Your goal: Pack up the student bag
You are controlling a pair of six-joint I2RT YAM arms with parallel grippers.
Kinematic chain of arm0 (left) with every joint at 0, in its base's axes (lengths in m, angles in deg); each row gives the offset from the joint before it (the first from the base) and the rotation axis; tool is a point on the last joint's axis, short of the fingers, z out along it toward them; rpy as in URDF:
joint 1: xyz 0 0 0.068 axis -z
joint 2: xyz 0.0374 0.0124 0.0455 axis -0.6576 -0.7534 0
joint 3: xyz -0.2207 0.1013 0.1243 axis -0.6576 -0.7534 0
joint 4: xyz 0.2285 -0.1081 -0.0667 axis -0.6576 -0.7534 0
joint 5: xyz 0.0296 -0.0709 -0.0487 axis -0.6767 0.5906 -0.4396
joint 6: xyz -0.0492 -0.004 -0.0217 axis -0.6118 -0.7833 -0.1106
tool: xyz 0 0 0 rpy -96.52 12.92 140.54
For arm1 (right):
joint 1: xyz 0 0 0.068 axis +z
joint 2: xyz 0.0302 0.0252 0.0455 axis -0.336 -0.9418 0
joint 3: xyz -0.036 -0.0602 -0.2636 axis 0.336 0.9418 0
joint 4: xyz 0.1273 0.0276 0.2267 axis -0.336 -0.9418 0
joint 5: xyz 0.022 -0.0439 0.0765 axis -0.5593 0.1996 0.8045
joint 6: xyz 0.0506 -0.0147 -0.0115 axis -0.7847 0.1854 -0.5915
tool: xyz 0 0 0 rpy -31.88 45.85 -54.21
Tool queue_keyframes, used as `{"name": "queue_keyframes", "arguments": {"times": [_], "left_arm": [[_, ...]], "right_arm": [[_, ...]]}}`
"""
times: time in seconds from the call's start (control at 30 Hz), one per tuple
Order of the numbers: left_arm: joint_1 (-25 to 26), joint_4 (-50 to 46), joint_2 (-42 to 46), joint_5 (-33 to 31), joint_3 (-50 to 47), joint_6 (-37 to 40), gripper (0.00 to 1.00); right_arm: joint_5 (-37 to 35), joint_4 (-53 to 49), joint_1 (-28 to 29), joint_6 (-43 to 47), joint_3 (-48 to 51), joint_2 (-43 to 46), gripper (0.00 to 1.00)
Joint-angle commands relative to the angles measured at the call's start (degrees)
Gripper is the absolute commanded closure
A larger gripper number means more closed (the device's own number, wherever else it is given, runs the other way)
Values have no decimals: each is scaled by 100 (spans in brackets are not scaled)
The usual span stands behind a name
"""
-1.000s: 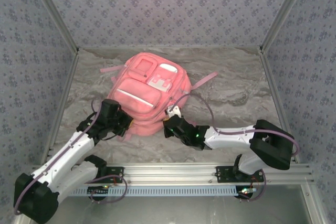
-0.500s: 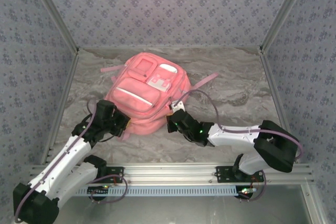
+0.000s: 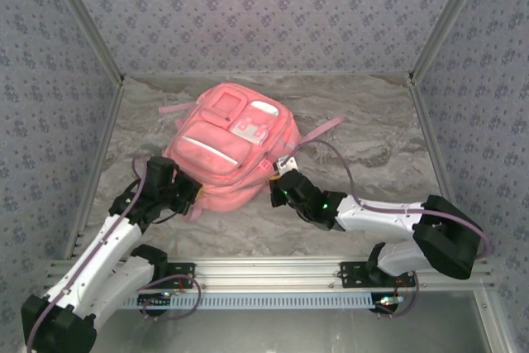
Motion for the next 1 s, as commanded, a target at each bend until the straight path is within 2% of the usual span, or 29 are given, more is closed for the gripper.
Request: {"name": "queue_keyframes", "arguments": {"times": [0.0, 0.33, 0.43, 0.53, 0.57, 0.67, 0.73, 0.9, 0.97], "left_arm": [[-77, -207, 183, -136, 269, 169, 100], [-27, -67, 94, -13, 140, 109, 100], [184, 96, -15, -44, 77, 81, 100], [658, 363, -243, -198, 71, 50, 100], [855, 456, -344, -263, 97, 46, 100], [1416, 864, -689, -400, 184, 113, 100], [1763, 1040, -962, -511, 312, 190, 100], [2591, 1510, -1865, -751, 799, 467, 100], [2900, 1666, -2299, -838, 1056, 585, 100]], "right_arm": [[-474, -233, -218, 97, 77, 147, 100], [-289, -299, -822, -40, 38, 10, 100], [-170, -339, -973, -194, 35, -49, 100], [-119, -385, -1030, -296, 40, -59, 100], [-89, -438, -1055, -328, 36, -62, 98], [-84, -680, -1054, -274, -16, 17, 66], [-231, -953, -1008, -245, -51, 213, 56], [-1351, -2622, -918, -629, -176, 1322, 40], [-1701, -2950, -954, -672, -152, 1910, 38]]}}
